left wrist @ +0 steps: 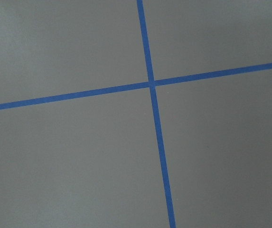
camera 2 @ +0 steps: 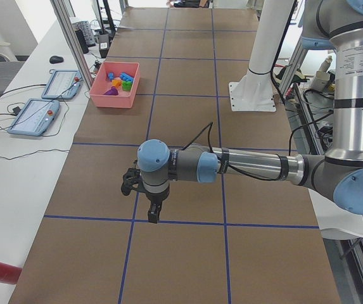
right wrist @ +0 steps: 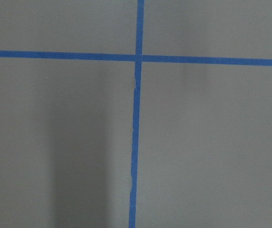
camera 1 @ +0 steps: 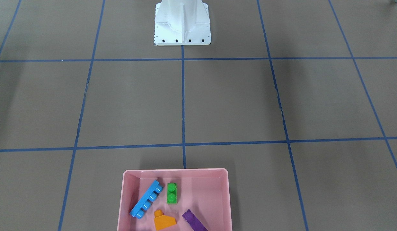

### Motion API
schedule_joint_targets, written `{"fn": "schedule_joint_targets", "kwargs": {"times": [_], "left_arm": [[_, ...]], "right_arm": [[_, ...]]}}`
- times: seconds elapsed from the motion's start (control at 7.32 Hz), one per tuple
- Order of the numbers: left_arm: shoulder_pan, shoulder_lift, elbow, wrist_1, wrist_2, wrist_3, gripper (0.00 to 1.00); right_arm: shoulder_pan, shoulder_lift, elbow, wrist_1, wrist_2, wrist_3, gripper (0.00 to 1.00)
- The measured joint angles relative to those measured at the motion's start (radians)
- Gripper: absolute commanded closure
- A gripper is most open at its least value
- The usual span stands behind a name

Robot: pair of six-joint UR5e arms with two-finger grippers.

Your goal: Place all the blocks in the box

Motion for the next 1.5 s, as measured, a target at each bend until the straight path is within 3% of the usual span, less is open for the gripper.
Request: {"fn": "schedule_joint_targets", "kwargs": {"times": [0.41, 1.5], "left_arm": [[0.001, 0.0, 0.002, 0.0, 0.005, 0.001, 0.0], [0.001, -0.008, 0.003, 0.0, 0.006, -0.002, 0.0]], "right_arm": [[-0.011, -0.034, -0.014, 0.106, 0.0, 0.021, 0.0], [-0.009, -0.037, -0.022, 0.139, 0.0, 0.03, 0.0]]}}
